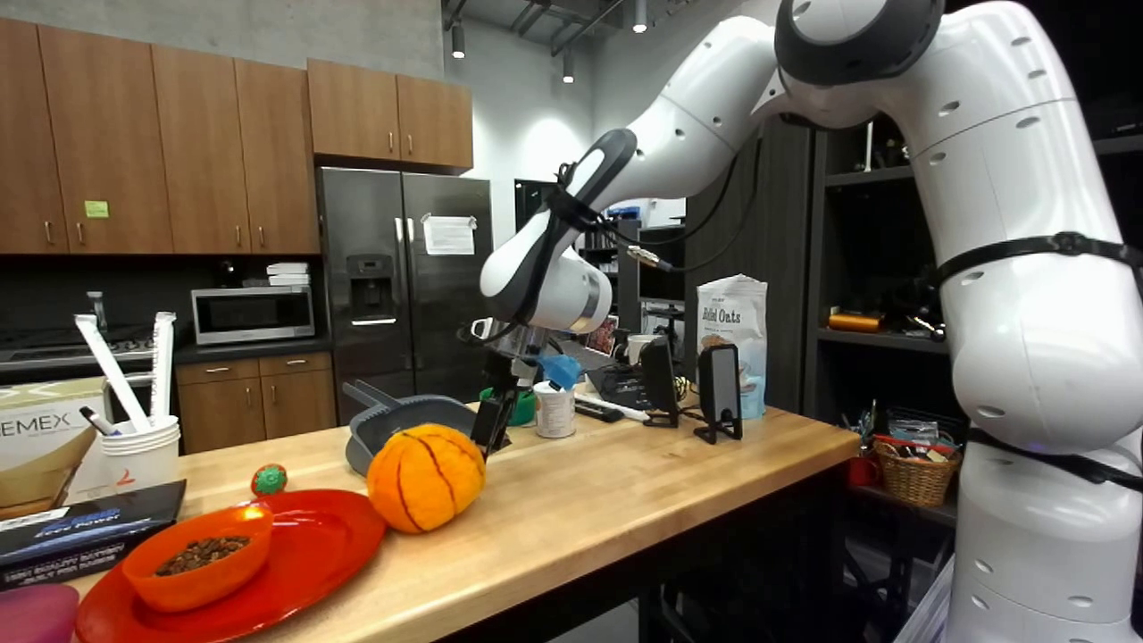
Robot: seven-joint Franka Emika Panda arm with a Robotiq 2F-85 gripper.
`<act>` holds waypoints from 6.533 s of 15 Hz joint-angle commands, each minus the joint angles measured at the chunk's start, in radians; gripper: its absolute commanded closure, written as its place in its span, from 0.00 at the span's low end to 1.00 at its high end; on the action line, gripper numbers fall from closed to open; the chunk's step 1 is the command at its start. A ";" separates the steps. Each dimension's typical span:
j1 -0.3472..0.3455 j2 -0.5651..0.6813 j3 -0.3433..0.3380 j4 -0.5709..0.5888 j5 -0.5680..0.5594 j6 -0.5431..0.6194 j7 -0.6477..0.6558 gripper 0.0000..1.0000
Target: Push the pumpkin to the left and place it on the dustpan.
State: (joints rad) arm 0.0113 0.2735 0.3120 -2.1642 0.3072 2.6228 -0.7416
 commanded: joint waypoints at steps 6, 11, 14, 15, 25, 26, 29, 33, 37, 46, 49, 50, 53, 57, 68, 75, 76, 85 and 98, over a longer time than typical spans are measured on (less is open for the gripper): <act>-0.060 0.012 0.002 0.035 0.136 0.083 -0.029 0.00; -0.104 -0.082 0.017 0.004 0.250 0.097 -0.080 0.00; -0.102 -0.150 0.006 -0.010 0.335 0.070 -0.159 0.00; -0.096 -0.175 0.001 -0.016 0.372 0.047 -0.194 0.00; 0.014 -0.237 -0.151 -0.064 0.398 -0.229 -0.300 0.00; 0.025 -0.219 -0.154 -0.054 0.398 -0.241 -0.299 0.00; 0.050 -0.151 -0.147 -0.020 0.376 -0.274 -0.282 0.00; 0.075 -0.072 -0.130 0.035 0.332 -0.329 -0.270 0.00; 0.084 -0.085 -0.106 0.036 0.321 -0.370 -0.269 0.00; 0.112 -0.059 -0.057 0.018 0.472 -0.057 -0.303 0.00; 0.123 0.003 -0.033 0.030 0.520 0.184 -0.326 0.00; 0.118 0.032 -0.015 0.044 0.548 0.267 -0.345 0.00; 0.110 0.121 0.045 0.093 0.659 0.521 -0.453 0.00; 0.074 0.231 0.155 0.178 0.665 0.854 -0.472 0.00; 0.654 0.339 -0.635 0.431 0.663 0.855 -0.229 0.00; 0.642 0.327 -0.605 0.402 0.641 0.832 -0.208 0.00; 0.642 0.327 -0.607 0.402 0.641 0.832 -0.208 0.00; 0.642 0.327 -0.609 0.402 0.641 0.832 -0.208 0.00; 0.730 0.235 -0.702 0.366 0.617 0.834 -0.214 0.00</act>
State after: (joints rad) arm 0.6830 0.5795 -0.3153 -1.7655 0.9259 3.4571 -0.9527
